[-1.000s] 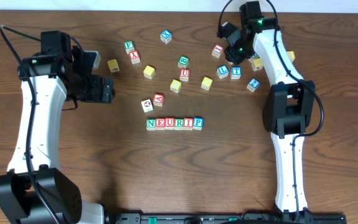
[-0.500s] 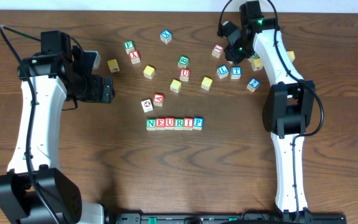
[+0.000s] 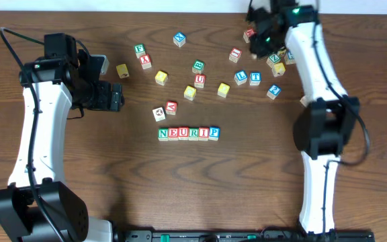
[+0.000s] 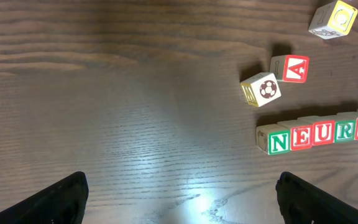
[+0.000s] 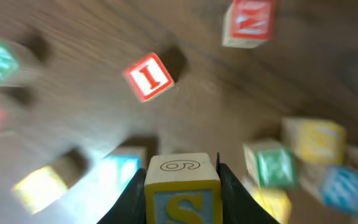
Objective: Spell out NEURIPS
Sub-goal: 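Close the right gripper on the yellow S block and lift, then carry the S block to the right end of the NEURIP row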
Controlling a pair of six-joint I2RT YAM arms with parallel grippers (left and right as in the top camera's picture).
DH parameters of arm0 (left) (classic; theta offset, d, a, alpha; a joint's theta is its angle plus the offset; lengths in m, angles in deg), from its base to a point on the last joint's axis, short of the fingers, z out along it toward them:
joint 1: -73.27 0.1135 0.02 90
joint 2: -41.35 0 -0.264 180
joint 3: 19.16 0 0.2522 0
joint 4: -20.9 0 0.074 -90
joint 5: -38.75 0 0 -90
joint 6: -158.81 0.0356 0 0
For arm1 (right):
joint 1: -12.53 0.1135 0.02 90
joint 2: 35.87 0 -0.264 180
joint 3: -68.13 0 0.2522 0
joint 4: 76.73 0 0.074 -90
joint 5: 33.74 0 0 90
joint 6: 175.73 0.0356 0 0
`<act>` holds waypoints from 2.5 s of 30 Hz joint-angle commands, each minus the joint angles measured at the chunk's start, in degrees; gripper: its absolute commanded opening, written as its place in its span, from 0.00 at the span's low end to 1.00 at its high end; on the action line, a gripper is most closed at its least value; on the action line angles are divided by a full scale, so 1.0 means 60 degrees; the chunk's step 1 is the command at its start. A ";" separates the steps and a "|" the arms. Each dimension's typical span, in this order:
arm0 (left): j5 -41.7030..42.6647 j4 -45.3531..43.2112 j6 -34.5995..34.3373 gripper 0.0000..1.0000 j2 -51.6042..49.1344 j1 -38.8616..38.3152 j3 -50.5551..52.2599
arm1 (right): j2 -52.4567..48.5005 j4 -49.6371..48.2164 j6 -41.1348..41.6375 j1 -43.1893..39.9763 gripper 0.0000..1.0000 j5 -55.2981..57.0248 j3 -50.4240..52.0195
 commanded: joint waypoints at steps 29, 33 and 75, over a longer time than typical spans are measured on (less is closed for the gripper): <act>0.0106 0.0055 0.0120 0.95 0.0138 0.0000 -0.0186 | 0.6127 0.0812 0.5034 0.2215 0.01 0.1545 0.6805; 0.0106 0.0055 0.0120 0.95 0.0138 0.0000 -0.0186 | 0.7420 -0.1231 0.5905 0.2470 0.01 0.1472 0.9275; 0.0106 0.0058 0.0120 0.95 0.0138 -0.0004 -0.0186 | 0.5985 -0.6073 0.9333 0.4375 0.01 0.2852 1.3220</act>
